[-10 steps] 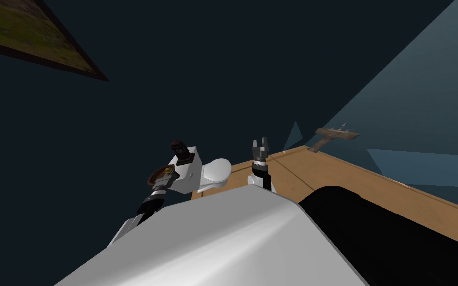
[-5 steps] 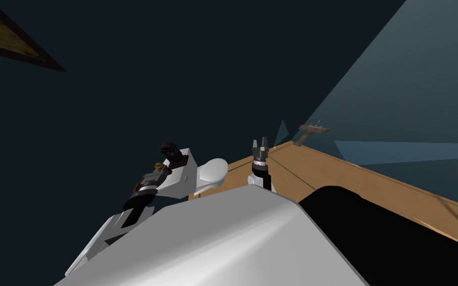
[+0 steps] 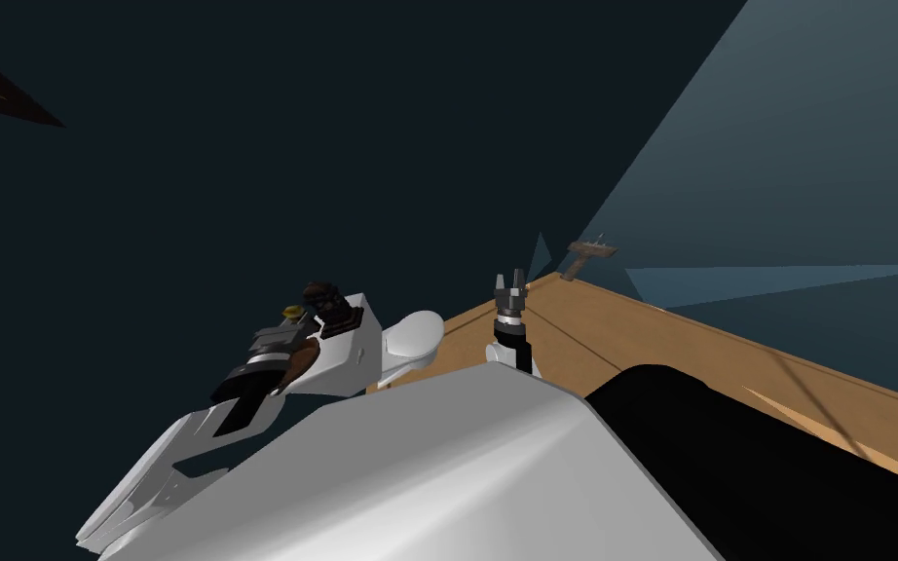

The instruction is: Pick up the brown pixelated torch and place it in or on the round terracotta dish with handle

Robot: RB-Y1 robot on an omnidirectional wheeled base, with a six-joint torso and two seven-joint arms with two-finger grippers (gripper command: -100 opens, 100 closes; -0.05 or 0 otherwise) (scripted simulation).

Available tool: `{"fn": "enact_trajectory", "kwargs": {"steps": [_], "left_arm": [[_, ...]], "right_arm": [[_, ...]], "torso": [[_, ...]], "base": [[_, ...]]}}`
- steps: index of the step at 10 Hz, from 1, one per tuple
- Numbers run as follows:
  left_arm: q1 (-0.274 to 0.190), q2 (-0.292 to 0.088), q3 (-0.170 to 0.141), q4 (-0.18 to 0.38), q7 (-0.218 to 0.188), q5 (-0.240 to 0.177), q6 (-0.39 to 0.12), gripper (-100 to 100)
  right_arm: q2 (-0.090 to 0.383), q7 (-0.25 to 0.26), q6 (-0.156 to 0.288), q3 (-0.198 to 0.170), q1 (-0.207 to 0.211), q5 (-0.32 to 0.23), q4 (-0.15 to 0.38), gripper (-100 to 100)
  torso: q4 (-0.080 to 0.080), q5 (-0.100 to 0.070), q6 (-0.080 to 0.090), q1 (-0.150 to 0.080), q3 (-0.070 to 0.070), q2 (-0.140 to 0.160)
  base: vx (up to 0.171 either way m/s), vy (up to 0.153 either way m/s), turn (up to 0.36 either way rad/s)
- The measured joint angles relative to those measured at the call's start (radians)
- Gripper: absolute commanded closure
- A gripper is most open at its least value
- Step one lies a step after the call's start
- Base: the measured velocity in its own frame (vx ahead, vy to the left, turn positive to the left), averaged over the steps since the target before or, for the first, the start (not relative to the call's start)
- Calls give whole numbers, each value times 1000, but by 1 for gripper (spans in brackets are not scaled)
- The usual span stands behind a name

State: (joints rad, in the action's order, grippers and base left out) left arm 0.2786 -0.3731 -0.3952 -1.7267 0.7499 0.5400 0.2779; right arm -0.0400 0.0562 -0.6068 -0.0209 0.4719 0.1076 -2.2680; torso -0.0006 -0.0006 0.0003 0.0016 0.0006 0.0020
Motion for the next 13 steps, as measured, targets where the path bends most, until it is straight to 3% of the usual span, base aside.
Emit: {"fn": "enact_trajectory", "kwargs": {"steps": [9,10,13], "left_arm": [[163,-89,115,-127,-149,-103,-173,100],[166,-89,116,-128,-152,-103,-177,-100],[165,-89,116,-127,-151,-103,-177,-100]], "right_arm": [[0,0,0,0,0,0,0,0],[0,0,0,0,0,0,0,0],[0,0,0,0,0,0,0,0]], "torso": [[-1,3,-3,3,-1,-1],[0,3,-1,1,-1,-1],[0,3,-1,-1,-1,-1]], "base": [[15,45,116],[0,0,0],[0,0,0]]}}
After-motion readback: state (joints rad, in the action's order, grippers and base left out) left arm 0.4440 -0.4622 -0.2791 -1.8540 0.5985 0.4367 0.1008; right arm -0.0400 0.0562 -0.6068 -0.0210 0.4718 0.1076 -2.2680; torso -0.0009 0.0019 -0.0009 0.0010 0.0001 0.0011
